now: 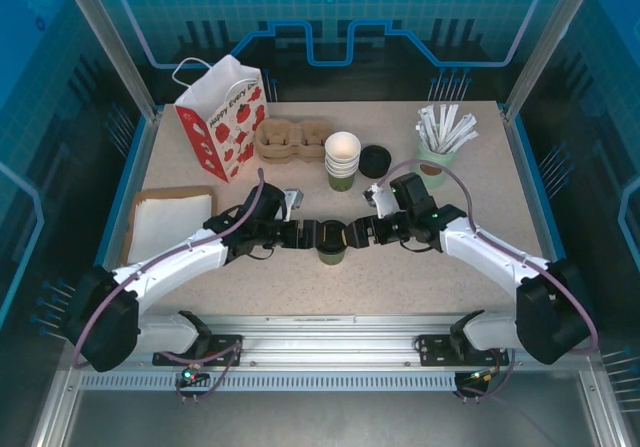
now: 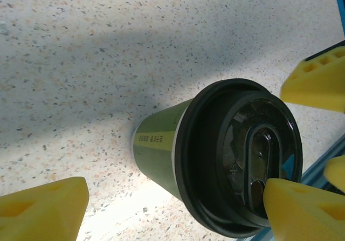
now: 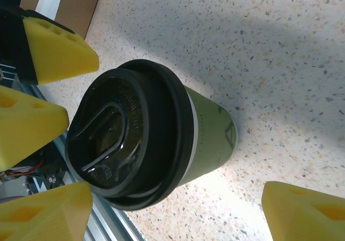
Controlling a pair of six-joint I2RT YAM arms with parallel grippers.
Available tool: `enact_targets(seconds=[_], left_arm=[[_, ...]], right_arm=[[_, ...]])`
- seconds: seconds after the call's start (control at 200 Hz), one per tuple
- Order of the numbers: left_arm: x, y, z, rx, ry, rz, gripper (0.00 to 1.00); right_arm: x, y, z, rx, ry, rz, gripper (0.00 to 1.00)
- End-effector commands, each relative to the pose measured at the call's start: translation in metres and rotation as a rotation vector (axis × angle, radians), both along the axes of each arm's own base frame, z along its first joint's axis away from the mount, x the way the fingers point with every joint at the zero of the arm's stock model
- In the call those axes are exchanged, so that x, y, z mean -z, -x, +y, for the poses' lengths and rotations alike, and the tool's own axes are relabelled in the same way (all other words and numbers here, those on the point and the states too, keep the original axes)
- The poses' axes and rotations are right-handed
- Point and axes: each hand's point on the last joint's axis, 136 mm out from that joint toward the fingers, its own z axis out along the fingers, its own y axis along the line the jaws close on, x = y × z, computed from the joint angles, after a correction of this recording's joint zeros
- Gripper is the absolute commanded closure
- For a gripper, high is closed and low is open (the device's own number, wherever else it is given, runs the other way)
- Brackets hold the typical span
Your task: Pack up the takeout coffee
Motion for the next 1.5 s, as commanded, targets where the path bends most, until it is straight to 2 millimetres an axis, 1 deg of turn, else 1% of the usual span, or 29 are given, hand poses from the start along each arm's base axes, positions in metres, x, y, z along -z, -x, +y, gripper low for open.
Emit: enact_targets(seconds=[0.0,0.25,0.4,0.55,0.71,0.825,1.05,1.316,1.496], left_arm=[[0.006,0.002,-0.003,0.007,0.041,0.033,0.16],[0.019,0.003,0.004,-0.008,0.017,0.050,0.21],[0.029,0.004,0.007,-0.014,0.001,0.066,0.24],[0.032,0.004,0.008,-0.016,-0.004,0.069,0.25],[0.041,0.008,0.011,-0.019,-0.016,0.088,0.26],[0.051,0.014,0.015,-0.028,-0.026,0.108,0.28],[0.070,0.021,0.023,-0.049,-0.052,0.146,0.32],[0.084,0.028,0.030,-0.076,-0.065,0.176,0.37],[0.094,0.034,0.034,-0.089,-0.079,0.196,0.38]], right_arm=[[0.003,0.005,0.011,-0.032,-0.044,0.021,0.18],[0.017,0.005,0.008,-0.030,-0.014,0.047,0.23],[0.027,0.006,0.003,-0.018,0.012,0.064,0.27],[0.037,0.005,-0.003,-0.002,0.043,0.080,0.31],[0.045,0.007,-0.010,0.008,0.063,0.097,0.33],[0.050,0.009,-0.014,0.017,0.078,0.106,0.35],[0.056,0.010,-0.019,0.021,0.095,0.112,0.38],[0.062,0.010,-0.024,0.027,0.129,0.112,0.40],[0.066,0.010,-0.027,0.029,0.154,0.108,0.40]])
